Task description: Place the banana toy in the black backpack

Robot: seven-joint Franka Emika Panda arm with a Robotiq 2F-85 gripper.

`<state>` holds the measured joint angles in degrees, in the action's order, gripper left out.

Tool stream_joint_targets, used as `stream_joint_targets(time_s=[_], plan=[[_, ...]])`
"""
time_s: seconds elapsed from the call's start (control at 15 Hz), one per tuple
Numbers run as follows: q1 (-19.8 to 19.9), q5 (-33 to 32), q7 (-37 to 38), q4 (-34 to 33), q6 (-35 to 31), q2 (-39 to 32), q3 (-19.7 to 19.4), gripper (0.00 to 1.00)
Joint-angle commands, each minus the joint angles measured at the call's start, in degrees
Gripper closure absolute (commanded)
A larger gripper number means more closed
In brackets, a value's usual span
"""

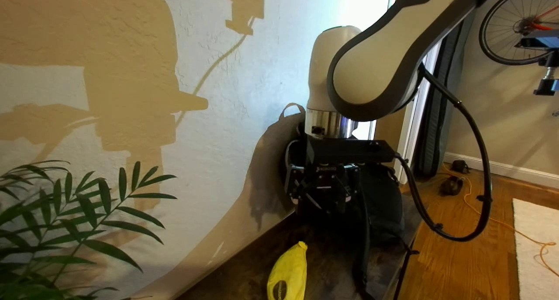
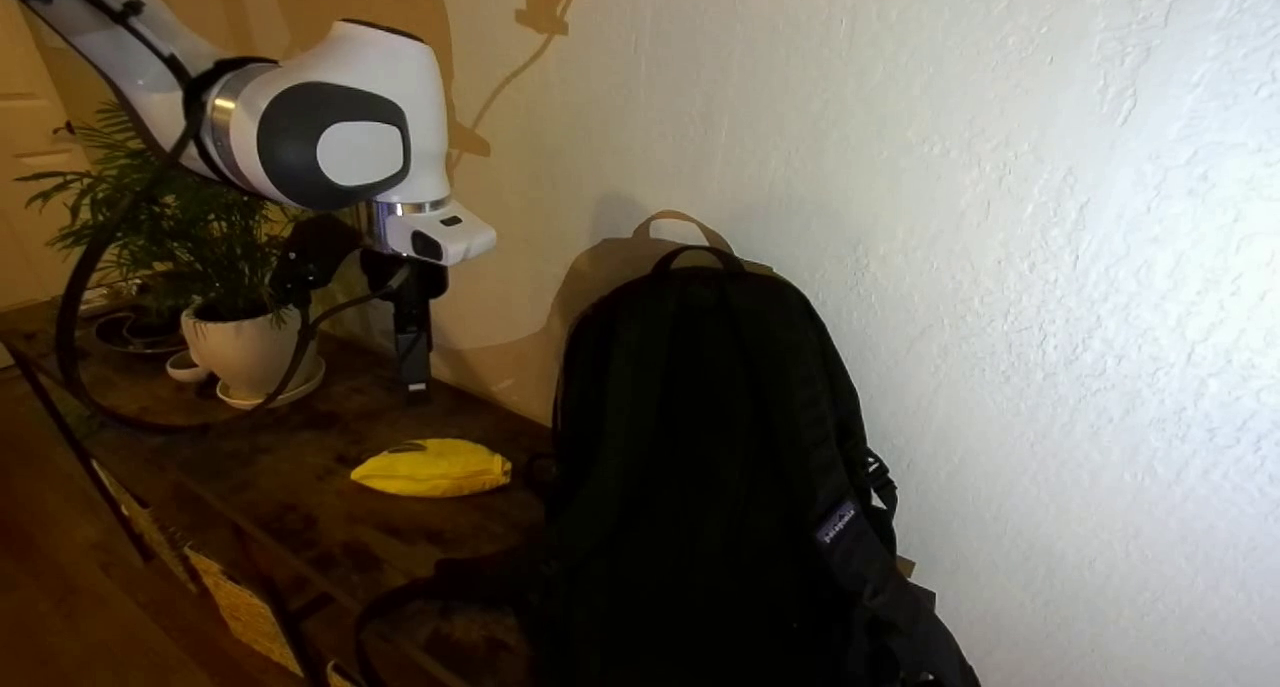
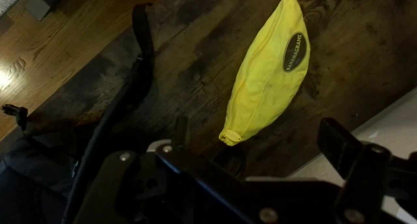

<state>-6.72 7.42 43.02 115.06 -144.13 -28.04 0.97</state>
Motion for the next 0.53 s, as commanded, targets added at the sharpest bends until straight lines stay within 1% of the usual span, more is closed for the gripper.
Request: stream_joint_targets(time_s=[0.0, 0.2, 0.47], plan=[[0.42, 3.28, -1.59, -1.82, -1.22, -2.88, 0.13, 0.00], [0.67, 5.16, -2.10, -4.13, -2.41, -6.22, 0.08, 0.00], [1.02, 6.42, -3.59, -8.53, -1.90, -11.66, 0.07, 0.00]])
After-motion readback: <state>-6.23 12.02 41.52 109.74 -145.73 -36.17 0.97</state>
